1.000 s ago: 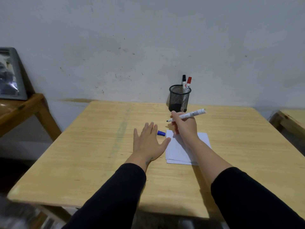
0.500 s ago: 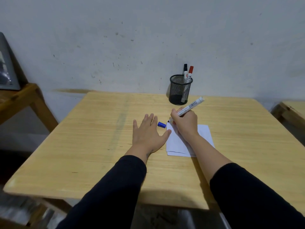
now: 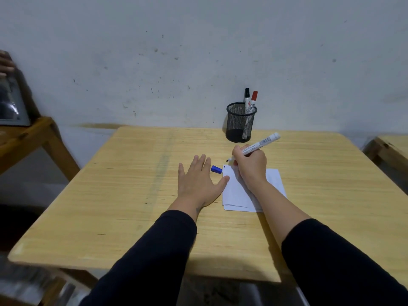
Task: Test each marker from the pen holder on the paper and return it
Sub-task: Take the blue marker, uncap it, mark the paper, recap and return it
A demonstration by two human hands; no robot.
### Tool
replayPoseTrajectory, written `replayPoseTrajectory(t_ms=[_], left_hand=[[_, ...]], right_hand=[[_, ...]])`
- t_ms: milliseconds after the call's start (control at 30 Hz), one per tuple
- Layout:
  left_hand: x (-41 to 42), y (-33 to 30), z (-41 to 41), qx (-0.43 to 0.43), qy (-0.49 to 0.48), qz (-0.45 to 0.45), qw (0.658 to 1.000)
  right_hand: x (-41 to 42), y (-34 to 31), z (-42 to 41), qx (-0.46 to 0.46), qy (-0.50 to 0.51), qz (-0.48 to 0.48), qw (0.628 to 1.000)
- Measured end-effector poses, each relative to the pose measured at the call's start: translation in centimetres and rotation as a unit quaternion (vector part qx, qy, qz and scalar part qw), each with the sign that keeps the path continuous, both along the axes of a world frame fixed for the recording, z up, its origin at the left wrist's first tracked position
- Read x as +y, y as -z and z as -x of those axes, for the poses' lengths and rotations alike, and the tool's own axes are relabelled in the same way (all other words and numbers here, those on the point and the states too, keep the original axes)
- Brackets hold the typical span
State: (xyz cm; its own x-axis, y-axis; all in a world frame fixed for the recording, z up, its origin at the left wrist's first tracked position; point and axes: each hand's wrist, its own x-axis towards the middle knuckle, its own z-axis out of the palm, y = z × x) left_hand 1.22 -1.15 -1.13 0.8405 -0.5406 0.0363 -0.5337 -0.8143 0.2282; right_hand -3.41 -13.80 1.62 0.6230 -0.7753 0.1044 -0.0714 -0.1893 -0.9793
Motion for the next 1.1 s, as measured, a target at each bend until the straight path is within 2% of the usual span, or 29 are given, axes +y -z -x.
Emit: replayPoseTrajectory(t_ms=[133, 233, 367, 467, 567, 733, 933, 1000, 1100], left_hand=[[0.1, -0.7, 0.1, 0.007, 0.017, 0.070, 0.997], [0.6, -1.8, -0.2, -0.054, 0.062, 0.135, 0.987], [0.6, -3.4, -1.0, -0.116, 0.140, 0.049, 0.982], [0.6, -3.6, -1.5, -0.075, 0.131, 0.049, 0.987], [0.7, -3.9, -1.8, 0.011, 0.068, 0.142, 0.987], [0.2, -6.5, -1.8, 0.041, 0.016, 0.346, 0.937], [-0.5, -10.0, -2.2, 0.042, 0.011, 0.440, 0.897], [-0.7, -10.6, -2.1, 0.065, -0.015, 0.490, 0.869], [-1.0, -11.1, -2.1, 0.144, -0.019, 0.560, 0.816]], right_hand=[[-0.4, -1.2, 0.5, -0.052, -0.018, -0.116, 0.992], [-0.6, -1.7, 0.5, -0.080, -0.064, -0.203, 0.974], [-1.7, -2.4, 0.7, -0.069, -0.102, -0.209, 0.970], [-2.6, -3.3, 1.6, -0.049, -0.126, -0.181, 0.974], [-3.0, -3.8, 2.4, -0.066, -0.137, -0.206, 0.967], [-2.9, -5.3, 2.9, -0.103, -0.153, -0.228, 0.956], [-1.5, -7.6, 3.2, -0.142, -0.165, -0.256, 0.942], [-1.1, -8.4, 3.4, -0.149, -0.173, -0.258, 0.939], [-0.9, -9.2, 3.5, -0.164, -0.184, -0.260, 0.934]])
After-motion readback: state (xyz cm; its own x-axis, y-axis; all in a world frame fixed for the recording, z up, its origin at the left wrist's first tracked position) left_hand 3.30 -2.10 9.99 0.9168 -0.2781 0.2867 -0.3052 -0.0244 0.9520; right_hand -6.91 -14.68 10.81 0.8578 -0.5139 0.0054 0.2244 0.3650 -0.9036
